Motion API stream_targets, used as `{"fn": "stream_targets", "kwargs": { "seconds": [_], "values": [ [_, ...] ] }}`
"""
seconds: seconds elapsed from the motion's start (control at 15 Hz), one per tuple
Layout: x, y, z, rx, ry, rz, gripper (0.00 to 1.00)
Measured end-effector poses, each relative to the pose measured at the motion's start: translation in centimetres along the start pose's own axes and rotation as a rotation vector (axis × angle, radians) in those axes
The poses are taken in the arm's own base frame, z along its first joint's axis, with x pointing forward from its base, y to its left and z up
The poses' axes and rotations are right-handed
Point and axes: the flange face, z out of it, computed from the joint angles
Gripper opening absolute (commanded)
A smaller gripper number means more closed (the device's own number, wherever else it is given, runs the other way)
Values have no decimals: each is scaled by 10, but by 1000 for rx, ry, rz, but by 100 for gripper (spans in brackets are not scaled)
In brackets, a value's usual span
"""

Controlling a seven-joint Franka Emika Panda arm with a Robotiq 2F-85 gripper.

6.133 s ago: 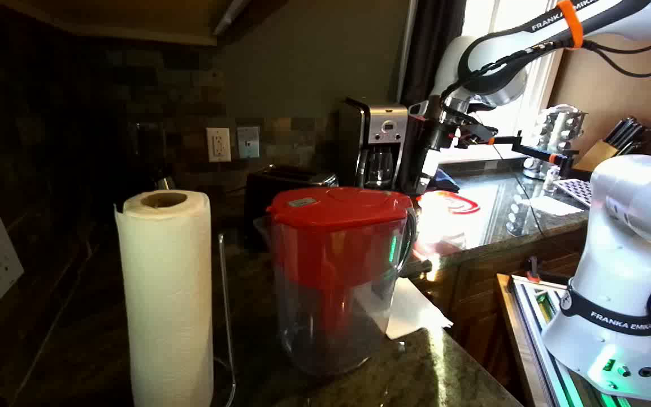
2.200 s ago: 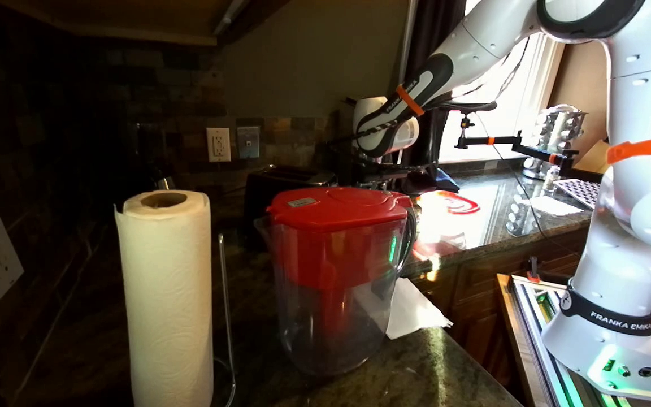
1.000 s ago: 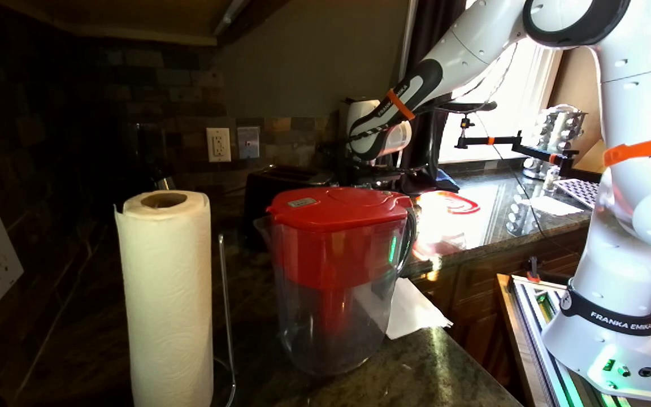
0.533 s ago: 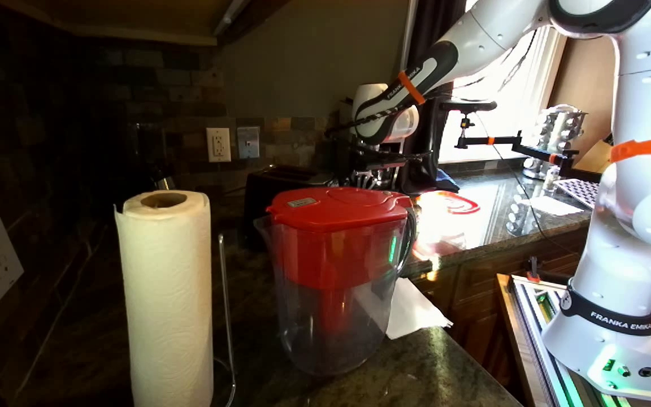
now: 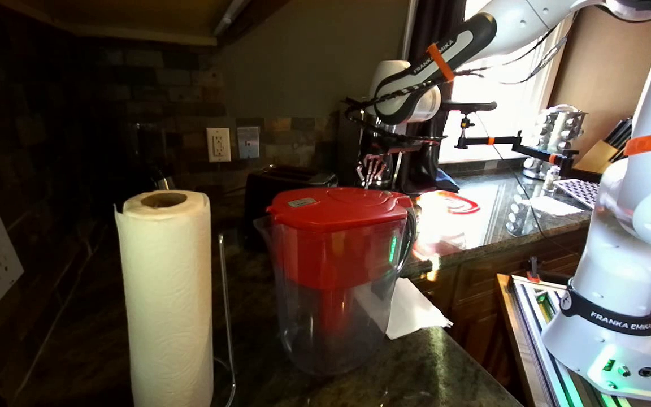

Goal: Put the packet inside the toaster

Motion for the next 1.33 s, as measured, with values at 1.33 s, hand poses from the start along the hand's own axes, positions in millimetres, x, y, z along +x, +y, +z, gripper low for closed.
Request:
{"fn": "stream_targets", "kwargs": {
  "seconds": [1.33],
  "values": [
    [-49, 1, -111, 18, 48, -422, 0]
  ]
}}
